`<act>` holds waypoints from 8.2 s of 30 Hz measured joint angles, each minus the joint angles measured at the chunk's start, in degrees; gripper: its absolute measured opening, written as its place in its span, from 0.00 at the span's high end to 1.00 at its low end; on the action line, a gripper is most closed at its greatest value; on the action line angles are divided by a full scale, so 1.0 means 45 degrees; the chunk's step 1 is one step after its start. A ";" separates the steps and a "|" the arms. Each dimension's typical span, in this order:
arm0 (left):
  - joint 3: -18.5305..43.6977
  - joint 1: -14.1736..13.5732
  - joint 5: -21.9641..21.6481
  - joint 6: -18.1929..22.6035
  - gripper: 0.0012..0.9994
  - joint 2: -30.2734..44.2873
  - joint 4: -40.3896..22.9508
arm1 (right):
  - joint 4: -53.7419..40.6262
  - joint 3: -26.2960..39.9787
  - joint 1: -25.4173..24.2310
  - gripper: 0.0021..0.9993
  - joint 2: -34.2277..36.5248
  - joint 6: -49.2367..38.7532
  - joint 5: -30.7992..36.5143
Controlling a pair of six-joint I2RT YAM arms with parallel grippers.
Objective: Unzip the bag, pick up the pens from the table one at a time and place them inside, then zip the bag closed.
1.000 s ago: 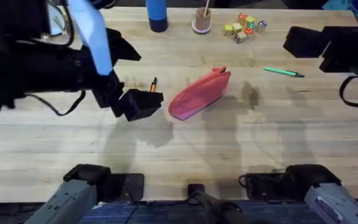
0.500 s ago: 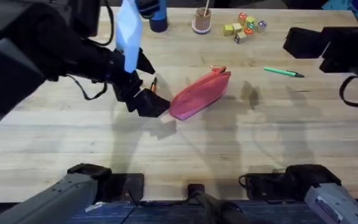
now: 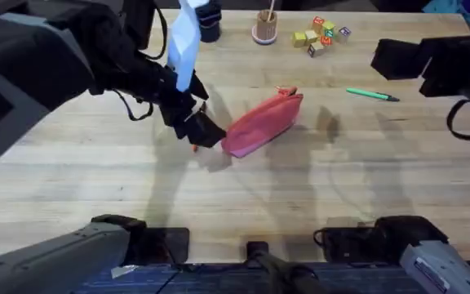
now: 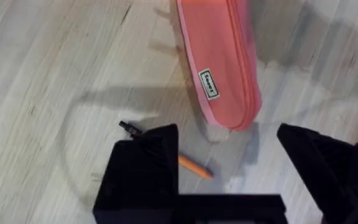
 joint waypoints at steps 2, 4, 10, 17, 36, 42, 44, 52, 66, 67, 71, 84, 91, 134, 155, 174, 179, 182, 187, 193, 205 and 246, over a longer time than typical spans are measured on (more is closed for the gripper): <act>0.0000 -0.0114 0.0000 -0.0002 0.00 0.0066 0.0008 | -0.0002 0.0000 0.0000 0.00 -0.0002 -0.0039 0.0000; 0.0000 -0.0351 0.0000 0.0000 0.00 0.0097 -0.0009 | -0.0005 0.0000 0.0000 0.00 -0.0004 -0.0070 0.0000; 0.0000 -0.1299 0.0005 0.0000 0.00 0.0127 0.0049 | -0.0005 0.0000 0.0000 0.00 0.0000 -0.0088 0.0000; 0.0000 -0.1749 0.0035 0.0034 0.00 0.0799 0.0375 | -0.0005 0.0000 0.0000 0.00 0.0000 -0.0175 0.0000; 0.0000 -0.1749 0.0482 0.0034 0.43 0.2581 0.0850 | -0.0004 0.0000 0.0000 0.00 0.0000 -0.0185 0.0000; 0.0000 -0.1744 0.0457 0.0029 0.95 0.2657 0.0923 | 0.0000 0.0000 0.0000 0.00 -0.0005 -0.0185 0.0000; 0.0000 -0.1744 0.0452 0.0034 0.95 0.2655 0.0928 | -0.0003 0.0000 0.0000 0.00 0.0000 -0.0185 -0.0003; 0.0000 -0.1744 0.0452 0.0033 0.96 0.2652 0.0928 | 0.0010 0.0015 0.0000 0.00 0.0311 -0.0857 -0.1342; 0.0000 -0.1744 0.0452 0.0034 0.96 0.2652 0.0928 | -0.2671 0.2740 0.0010 0.00 0.3762 -0.1049 -0.3138; 0.0000 -0.1744 0.0452 0.0034 0.96 0.2652 0.0928 | -0.2952 0.3123 0.0010 0.00 0.4106 -0.1049 -0.3157; 0.0000 -0.1744 0.0452 0.0034 0.96 0.2656 0.0928 | -0.3931 0.4452 0.0055 0.00 0.5356 -0.1049 -0.3245; 0.0000 -0.1744 0.0462 0.0034 0.96 0.2652 0.0928 | -0.5431 0.7000 0.1288 0.00 0.7608 -0.2094 -0.3298; 0.0000 -0.1744 0.0462 0.0031 0.96 0.2652 0.0928 | -0.5626 0.7179 0.2101 0.00 0.8409 -0.2466 -0.3893; 0.0000 -0.1744 0.0466 0.0034 0.96 0.2655 0.0918 | -0.5547 0.7184 0.2259 0.00 0.9015 -0.0692 -0.4399; 0.0000 -0.1744 0.0471 0.0034 0.96 0.2656 0.0917 | -0.4998 0.7184 0.3585 0.01 1.2645 -0.1707 -0.4493; 0.0000 -0.1744 0.0471 0.0034 0.96 0.2656 0.0913 | -0.4917 0.7184 0.3610 0.08 1.3027 -0.1896 -0.4493; 0.0000 -0.1744 0.0471 0.0034 0.96 0.2653 0.0913 | -0.5007 0.7184 0.3701 0.08 1.3027 -0.1899 -0.4493; 0.0000 -0.1744 0.0471 0.0034 0.96 0.2653 0.0913 | -0.5051 0.7184 0.3730 0.08 1.3027 -0.1899 -0.4493; 0.0000 -0.1744 0.0471 0.0034 0.96 0.2655 0.0908 | -0.5144 0.7184 0.3740 0.12 1.3027 -0.1899 -0.4491; 0.0000 -0.1744 0.0476 0.0034 0.96 0.2656 0.0894 | -0.5269 0.7184 0.3740 0.17 1.3032 -0.1909 -0.4478; 0.0000 -0.1744 0.0476 0.0034 0.96 0.2657 0.0889 | -0.5280 0.7184 0.3759 0.59 1.3031 -0.1996 -0.4444; 0.0000 -0.1744 0.0476 0.0034 0.96 0.2657 0.0885 | -0.5698 0.7582 0.5626 0.97 1.3027 -0.1996 -0.4439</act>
